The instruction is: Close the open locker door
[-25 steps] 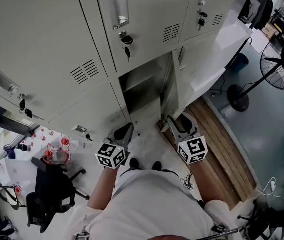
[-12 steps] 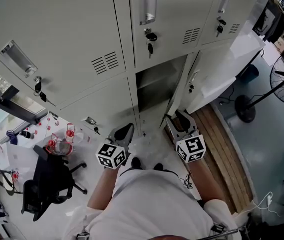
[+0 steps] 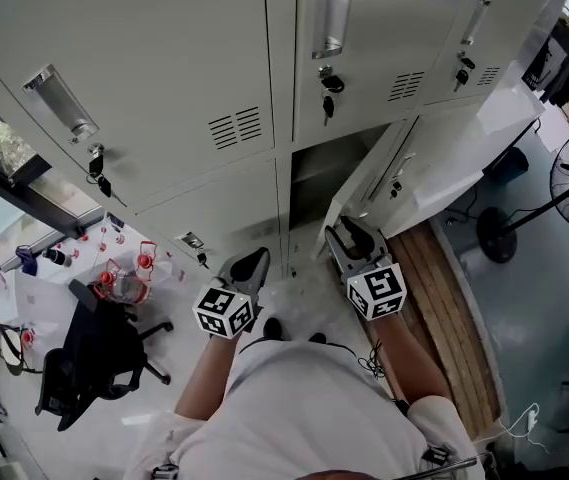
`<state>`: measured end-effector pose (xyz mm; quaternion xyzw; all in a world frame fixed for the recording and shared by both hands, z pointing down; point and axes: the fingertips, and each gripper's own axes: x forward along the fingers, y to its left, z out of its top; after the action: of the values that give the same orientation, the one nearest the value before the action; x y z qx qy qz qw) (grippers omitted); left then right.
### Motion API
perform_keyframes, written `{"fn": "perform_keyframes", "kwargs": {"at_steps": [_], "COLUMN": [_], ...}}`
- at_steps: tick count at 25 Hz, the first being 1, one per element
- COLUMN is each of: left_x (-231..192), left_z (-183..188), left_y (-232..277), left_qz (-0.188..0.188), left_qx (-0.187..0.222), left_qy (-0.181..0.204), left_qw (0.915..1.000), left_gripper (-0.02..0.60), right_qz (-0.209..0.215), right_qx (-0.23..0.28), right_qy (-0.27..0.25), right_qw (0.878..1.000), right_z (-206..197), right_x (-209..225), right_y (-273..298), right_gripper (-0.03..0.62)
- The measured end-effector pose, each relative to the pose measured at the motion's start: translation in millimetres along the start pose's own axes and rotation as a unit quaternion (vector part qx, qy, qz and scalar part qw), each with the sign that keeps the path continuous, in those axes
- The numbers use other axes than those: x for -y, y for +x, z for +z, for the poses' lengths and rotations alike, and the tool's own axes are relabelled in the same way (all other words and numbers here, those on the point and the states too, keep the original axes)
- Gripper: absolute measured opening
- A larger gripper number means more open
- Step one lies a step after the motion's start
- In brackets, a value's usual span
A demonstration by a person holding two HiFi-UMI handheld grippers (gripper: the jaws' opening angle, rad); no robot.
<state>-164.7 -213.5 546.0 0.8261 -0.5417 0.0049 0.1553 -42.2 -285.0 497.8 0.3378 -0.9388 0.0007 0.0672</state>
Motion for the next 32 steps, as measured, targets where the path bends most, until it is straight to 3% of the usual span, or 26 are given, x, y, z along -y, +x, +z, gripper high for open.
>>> {"fn": "perform_keyframes", "kwargs": {"at_steps": [18, 32], "left_x": [-38, -42], "left_z": [16, 19], "left_y": [-8, -6], "left_qz": [0.049, 0.058], "left_qx": [0.022, 0.021], "left_qy": [-0.001, 0.003], "left_qw": [0.9985, 0.9981], "left_gripper": [0.015, 0.015], "right_qz": [0.049, 0.047], "right_qx": [-0.001, 0.002], "right_qy": [0.0, 0.009], "right_qw": [0.999, 0.999], "right_z": [4, 6], "right_x": [-5, 5], "right_y": [73, 105], "right_gripper": [0.144, 0.14]}}
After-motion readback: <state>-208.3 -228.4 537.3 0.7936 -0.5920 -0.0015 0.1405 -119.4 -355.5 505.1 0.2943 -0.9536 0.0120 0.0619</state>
